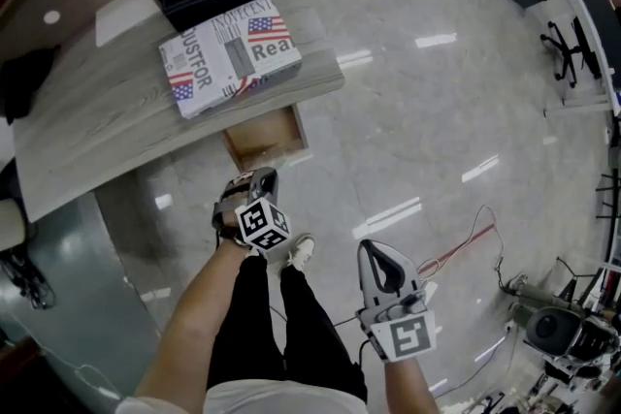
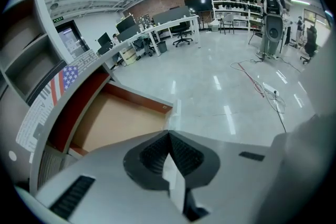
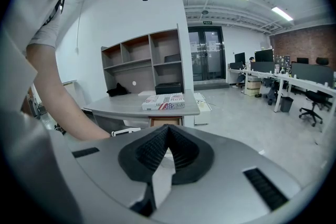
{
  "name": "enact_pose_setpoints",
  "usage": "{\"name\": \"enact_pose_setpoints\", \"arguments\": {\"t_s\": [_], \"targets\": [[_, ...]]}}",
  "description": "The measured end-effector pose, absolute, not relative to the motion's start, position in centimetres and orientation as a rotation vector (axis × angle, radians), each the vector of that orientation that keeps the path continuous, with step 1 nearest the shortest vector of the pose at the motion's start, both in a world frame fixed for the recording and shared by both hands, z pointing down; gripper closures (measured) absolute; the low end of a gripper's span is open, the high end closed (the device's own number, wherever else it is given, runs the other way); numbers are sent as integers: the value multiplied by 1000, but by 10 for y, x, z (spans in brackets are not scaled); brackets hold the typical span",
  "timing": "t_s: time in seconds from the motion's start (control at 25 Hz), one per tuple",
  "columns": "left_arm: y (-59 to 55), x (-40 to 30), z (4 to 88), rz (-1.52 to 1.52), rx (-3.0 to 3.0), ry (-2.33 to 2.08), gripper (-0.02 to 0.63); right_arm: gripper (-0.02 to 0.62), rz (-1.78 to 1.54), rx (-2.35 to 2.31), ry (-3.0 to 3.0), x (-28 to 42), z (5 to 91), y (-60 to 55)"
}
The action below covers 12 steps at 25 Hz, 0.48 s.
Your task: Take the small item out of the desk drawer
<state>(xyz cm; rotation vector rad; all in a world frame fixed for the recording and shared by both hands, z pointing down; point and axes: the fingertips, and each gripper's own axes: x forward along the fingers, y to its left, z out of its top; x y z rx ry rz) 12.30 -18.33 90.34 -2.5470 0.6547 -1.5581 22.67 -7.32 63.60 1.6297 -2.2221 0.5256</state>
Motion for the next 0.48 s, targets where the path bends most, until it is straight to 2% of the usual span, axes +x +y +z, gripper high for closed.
{"name": "enact_pose_setpoints", "arguments": {"t_s": [0.48], "targets": [[-178,94,788,-1378,-2642,798,589,574,397,1641,-2307,197,559,-72]]}}
